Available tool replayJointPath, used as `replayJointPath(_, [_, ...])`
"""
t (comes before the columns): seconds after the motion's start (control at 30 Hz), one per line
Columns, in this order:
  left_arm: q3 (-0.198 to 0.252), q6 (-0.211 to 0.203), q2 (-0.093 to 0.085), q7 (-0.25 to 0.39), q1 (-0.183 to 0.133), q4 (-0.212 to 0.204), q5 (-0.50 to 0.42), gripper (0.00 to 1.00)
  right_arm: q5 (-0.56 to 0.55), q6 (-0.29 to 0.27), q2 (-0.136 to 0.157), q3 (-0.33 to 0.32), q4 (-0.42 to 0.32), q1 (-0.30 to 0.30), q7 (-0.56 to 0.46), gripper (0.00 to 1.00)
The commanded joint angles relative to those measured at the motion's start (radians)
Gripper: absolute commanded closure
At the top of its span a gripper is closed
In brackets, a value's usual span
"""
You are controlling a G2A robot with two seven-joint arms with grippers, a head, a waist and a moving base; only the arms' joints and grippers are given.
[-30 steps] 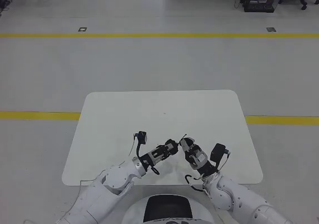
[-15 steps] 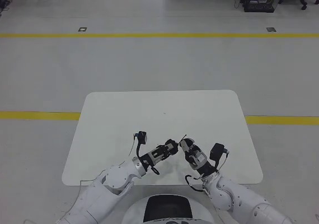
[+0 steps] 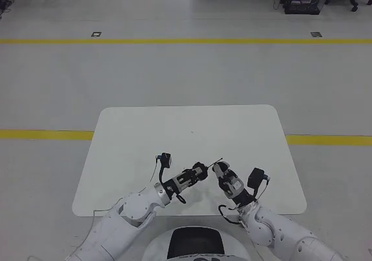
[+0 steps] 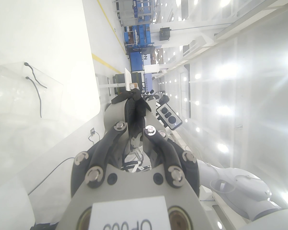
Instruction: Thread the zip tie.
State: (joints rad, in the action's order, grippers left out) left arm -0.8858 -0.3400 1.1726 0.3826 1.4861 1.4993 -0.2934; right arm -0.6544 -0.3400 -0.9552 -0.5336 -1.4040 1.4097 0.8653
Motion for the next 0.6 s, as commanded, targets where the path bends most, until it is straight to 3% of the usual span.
replayJointPath(0.0, [0.000, 0.000, 0.000, 0.000, 0.000, 0.000, 0.000, 1.00, -0.018, 0.000, 0.008, -0.003, -0.004, 0.010, 0.014, 0.00])
replayJointPath(0.1, [0.000, 0.000, 0.000, 0.000, 0.000, 0.000, 0.000, 1.00, -0.035, 0.000, 0.022, -0.007, -0.010, 0.024, 0.030, 0.00])
replayJointPath(0.43, [0.000, 0.000, 0.000, 0.000, 0.000, 0.000, 0.000, 1.00, -0.024, 0.000, 0.021, -0.008, -0.016, 0.027, 0.021, 0.00])
replayJointPath(0.57, [-0.017, 0.002, -0.002, 0.040, 0.004, -0.004, -0.099, 1.00, 0.052, 0.000, 0.038, -0.021, -0.066, 0.042, -0.011, 0.00])
